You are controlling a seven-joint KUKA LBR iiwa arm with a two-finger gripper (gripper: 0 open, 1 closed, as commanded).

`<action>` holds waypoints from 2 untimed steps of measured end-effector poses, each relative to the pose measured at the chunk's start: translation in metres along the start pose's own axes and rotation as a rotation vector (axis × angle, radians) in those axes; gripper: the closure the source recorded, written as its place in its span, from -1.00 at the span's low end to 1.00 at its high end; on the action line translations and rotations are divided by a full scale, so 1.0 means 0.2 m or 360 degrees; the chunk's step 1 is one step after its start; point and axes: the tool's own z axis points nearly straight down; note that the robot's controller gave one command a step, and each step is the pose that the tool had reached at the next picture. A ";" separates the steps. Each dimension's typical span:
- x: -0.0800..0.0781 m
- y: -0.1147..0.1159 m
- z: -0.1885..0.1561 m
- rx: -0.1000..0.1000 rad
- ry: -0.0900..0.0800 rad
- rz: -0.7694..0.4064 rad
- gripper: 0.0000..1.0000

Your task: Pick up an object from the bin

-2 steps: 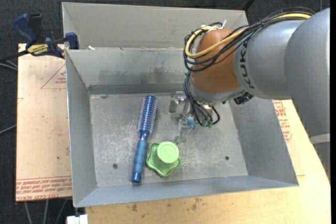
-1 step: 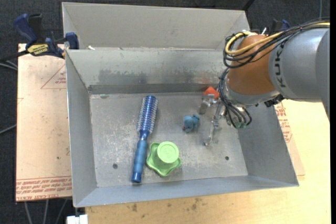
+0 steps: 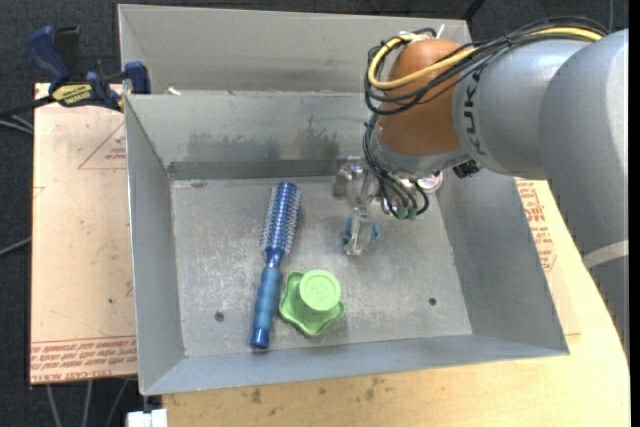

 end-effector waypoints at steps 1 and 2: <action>-0.08 0.19 0.00 0.0002 0.0003 -0.0556 -1.00; 0.17 -0.28 -0.26 0.0009 0.0009 -0.0302 -1.00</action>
Offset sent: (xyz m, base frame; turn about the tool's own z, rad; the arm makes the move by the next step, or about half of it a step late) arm 0.0162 0.0350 -0.0009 -0.3500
